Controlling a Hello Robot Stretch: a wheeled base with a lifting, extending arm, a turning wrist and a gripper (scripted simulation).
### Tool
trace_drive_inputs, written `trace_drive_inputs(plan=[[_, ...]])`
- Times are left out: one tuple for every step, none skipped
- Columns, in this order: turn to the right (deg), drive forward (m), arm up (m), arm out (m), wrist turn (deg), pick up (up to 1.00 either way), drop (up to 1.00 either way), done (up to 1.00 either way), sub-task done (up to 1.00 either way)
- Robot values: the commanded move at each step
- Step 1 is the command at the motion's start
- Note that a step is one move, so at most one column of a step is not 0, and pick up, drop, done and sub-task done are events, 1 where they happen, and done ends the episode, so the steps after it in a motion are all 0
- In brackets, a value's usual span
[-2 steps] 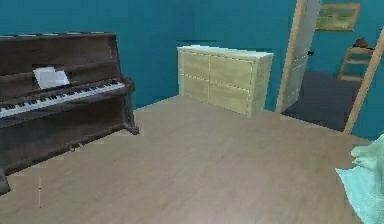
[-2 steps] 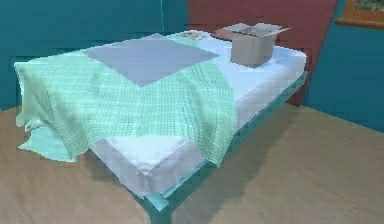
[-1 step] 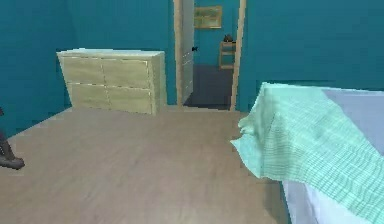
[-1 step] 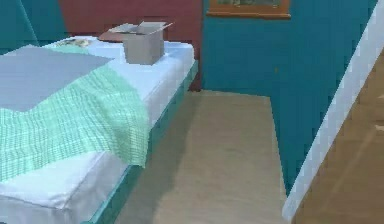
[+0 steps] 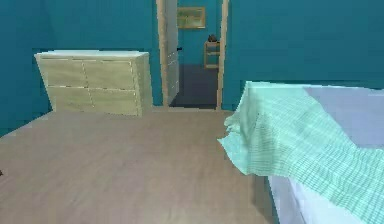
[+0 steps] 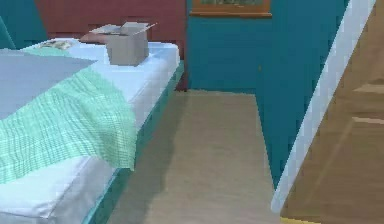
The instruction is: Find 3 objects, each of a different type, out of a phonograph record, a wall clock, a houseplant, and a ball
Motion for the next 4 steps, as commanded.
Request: trace_drive_inputs(plan=[[0.0,1.00,0.00,0.00,0.0,0.00,0.00,0.00,0.00],[0.0,1.00,0.00,0.00,0.0,0.00,0.00,0.00,0.00],[-18.0,0.00,0.00,0.00,0.0,0.00,0.00,0.00,0.00],[0.0,0.10,0.00,0.00,0.0,0.00,0.00,0.00,0.00]])
